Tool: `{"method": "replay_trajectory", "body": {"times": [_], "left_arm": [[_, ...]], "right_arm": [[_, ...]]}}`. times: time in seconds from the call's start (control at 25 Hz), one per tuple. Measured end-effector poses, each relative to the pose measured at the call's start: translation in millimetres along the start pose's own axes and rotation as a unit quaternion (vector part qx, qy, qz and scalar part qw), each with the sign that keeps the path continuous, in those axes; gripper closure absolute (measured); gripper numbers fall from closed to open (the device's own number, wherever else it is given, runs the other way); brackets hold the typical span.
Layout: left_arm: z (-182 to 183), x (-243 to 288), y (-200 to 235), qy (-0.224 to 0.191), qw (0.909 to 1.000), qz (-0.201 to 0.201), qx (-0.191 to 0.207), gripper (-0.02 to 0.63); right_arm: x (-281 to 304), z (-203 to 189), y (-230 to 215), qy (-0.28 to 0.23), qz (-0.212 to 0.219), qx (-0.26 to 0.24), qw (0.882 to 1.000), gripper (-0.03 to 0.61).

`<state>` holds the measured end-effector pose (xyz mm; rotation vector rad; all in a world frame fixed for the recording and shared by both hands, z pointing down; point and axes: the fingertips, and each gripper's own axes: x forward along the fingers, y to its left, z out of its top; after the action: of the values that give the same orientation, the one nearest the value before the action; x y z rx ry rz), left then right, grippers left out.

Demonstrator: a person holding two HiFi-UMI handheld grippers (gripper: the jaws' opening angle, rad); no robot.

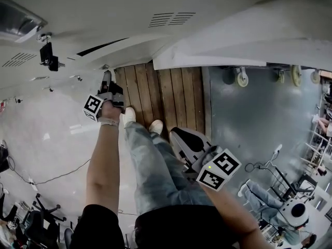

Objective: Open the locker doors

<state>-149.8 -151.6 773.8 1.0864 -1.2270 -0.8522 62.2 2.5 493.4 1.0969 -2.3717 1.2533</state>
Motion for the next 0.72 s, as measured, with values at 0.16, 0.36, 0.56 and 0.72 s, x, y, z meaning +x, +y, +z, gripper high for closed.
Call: {"method": "replay_trajectory", "body": {"times": [0.16,0.36,0.56,0.72], "left_arm": [[-9.9,-15.2,4.9,0.000,0.9999,-0.002,-0.010,0.552],[-25.4,-30.7,9.0,0.001,0.9997,-0.002,-0.026,0.552],[-43.5,-46.7,14.4,0.008,0.9991,-0.004,-0.040,0.552],[-59.0,-57.7,16.8,0.023,0.9988,-0.008,-0.043,0.552]], "right_arm": [[-2.9,-4.8,4.5,0.002,0.006,-0.005,1.000,0.535],[-8.4,-12.3,6.6,0.002,0.007,-0.007,1.000,0.535],[-12.1,-19.5,11.3,0.002,0.009,-0.007,1.000,0.535],[-15.2,-23.1,14.9,-0.001,0.011,-0.007,1.000,0.535]]}}
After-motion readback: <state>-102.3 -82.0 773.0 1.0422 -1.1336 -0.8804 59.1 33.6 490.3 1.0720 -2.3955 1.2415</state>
